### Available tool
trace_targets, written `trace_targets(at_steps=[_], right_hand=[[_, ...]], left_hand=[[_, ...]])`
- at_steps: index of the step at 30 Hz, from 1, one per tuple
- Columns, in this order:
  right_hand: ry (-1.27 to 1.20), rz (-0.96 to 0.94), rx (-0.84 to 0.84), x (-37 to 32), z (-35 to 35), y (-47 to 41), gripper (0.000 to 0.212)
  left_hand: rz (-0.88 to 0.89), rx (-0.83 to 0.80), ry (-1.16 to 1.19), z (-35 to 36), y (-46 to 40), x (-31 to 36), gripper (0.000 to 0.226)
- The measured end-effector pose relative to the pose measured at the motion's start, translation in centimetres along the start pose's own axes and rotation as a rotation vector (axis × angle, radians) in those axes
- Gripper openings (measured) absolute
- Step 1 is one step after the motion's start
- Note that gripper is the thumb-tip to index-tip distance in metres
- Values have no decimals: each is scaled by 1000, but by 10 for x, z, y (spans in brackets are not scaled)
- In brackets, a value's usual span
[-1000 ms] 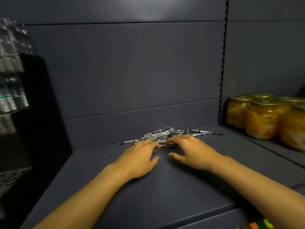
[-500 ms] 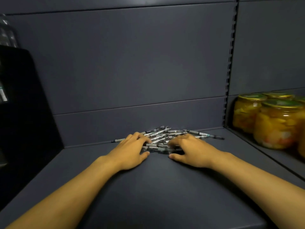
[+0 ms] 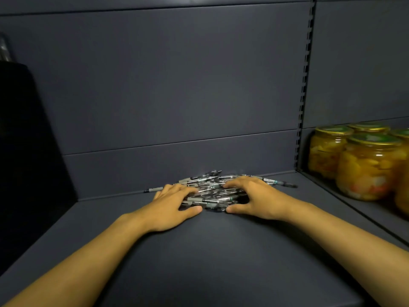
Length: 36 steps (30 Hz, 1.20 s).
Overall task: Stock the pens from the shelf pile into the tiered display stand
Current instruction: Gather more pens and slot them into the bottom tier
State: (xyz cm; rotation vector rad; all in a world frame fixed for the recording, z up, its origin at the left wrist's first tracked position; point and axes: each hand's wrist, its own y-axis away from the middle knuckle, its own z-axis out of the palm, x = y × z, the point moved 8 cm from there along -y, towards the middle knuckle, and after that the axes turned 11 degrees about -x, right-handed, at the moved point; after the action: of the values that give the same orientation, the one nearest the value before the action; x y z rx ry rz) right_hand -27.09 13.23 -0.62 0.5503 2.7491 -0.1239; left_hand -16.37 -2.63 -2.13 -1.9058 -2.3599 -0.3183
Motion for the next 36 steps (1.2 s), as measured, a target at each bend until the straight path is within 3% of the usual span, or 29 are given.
trace_targets(at_steps=[7,15,19,23,33,36], right_hand=[[-38,-3,9,-3,10,-5,62],[-132,-64,52,-10,11,1,79],[-125,13,72,14,-3,12,80],[-232,57,-9,23,7,13,87],[-247,-26,19,-4,16,7,90],[-263,-46,23,-7,17,5,91]], left_hand=[[-8,49,-3,5,1,11,62],[18,-8,48,10,4,19,66],[-13,-23,-2,8,4,15,66],[19,-60,56,12,2,21,68],[20,74,138,8,3,30,73],[-8,39,111,11,2,27,75]])
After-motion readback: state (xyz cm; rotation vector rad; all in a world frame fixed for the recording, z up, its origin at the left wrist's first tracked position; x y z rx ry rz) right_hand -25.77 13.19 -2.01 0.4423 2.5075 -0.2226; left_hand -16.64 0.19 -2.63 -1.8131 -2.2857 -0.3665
